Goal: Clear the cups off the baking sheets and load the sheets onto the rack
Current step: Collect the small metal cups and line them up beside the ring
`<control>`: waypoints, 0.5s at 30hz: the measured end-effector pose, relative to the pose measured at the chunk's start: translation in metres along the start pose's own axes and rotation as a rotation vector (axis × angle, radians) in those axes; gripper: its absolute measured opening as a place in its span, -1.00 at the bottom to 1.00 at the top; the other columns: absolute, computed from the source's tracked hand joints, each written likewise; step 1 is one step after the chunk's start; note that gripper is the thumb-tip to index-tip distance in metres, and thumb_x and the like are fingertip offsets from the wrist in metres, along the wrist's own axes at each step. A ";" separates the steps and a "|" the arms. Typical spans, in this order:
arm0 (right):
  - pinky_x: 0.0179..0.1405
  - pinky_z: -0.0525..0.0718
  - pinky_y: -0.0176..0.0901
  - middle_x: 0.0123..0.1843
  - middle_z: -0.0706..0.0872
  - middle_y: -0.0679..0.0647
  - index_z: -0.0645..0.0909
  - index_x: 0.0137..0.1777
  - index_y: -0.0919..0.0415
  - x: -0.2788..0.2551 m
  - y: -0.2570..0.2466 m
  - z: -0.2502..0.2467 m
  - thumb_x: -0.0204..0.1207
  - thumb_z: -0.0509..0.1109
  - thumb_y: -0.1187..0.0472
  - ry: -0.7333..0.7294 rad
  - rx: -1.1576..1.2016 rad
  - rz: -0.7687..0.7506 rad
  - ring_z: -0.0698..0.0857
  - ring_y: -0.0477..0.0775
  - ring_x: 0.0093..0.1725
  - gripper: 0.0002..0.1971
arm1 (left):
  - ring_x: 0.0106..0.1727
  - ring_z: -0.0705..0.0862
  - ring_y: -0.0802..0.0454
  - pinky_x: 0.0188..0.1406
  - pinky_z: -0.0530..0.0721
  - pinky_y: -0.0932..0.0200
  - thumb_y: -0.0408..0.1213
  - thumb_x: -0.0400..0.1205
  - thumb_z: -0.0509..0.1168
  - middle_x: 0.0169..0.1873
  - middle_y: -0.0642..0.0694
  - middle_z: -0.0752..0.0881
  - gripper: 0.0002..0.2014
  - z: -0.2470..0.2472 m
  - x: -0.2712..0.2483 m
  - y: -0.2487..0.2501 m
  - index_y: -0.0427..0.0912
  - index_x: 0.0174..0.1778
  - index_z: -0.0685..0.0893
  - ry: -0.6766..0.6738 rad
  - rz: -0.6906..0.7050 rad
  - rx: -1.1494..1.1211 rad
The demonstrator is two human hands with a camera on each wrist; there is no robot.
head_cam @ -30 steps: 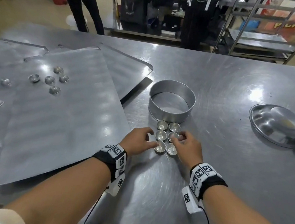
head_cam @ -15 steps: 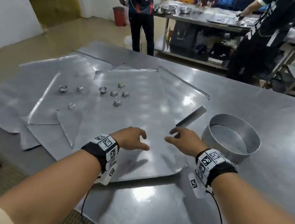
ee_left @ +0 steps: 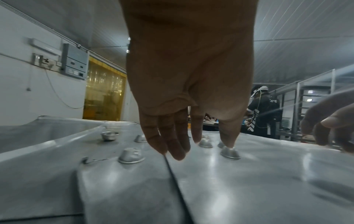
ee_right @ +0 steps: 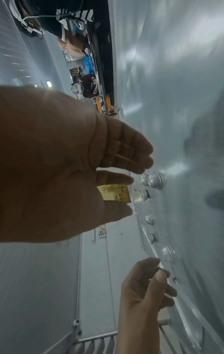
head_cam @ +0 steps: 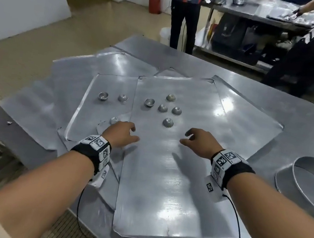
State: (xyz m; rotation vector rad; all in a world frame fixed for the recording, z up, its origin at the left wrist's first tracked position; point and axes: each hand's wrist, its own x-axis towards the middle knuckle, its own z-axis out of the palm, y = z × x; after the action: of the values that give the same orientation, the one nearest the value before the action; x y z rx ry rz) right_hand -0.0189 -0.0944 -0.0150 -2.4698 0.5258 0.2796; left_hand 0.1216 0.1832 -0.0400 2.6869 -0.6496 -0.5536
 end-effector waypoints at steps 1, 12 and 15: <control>0.10 0.66 -0.06 0.09 0.76 -0.01 0.65 0.30 0.03 0.011 -0.006 0.004 0.53 0.47 -0.21 -0.003 -0.004 0.000 0.70 0.04 0.07 -0.55 | 0.06 0.66 -0.02 0.06 0.60 0.10 0.13 0.55 0.46 -0.05 0.00 0.74 -0.53 -0.005 0.006 -0.012 -0.06 0.28 0.67 0.022 -0.021 -0.001; 0.20 0.58 -0.05 0.30 0.72 0.08 0.57 0.45 0.07 0.097 -0.046 0.023 0.56 0.47 -0.13 -0.035 -0.087 -0.001 0.68 0.16 0.28 -0.48 | 0.28 0.64 -0.26 0.26 0.57 -0.02 -0.01 0.56 0.42 0.31 -0.18 0.54 -0.47 -0.020 0.063 -0.078 -0.06 0.45 0.56 0.090 -0.094 0.003; 0.30 0.57 0.00 0.42 0.66 0.16 0.47 0.56 0.10 0.114 -0.051 0.031 0.56 0.47 -0.05 -0.049 -0.070 -0.002 0.64 0.22 0.36 -0.40 | 0.26 0.66 -0.30 0.28 0.59 -0.03 -0.04 0.56 0.42 0.33 -0.18 0.51 -0.45 -0.016 0.072 -0.085 -0.08 0.48 0.55 0.058 -0.101 -0.006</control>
State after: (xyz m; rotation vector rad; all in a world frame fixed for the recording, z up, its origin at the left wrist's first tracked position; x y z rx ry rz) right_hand 0.1033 -0.0732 -0.0494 -2.5241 0.5014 0.3621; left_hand 0.2192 0.2230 -0.0798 2.7310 -0.4980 -0.5000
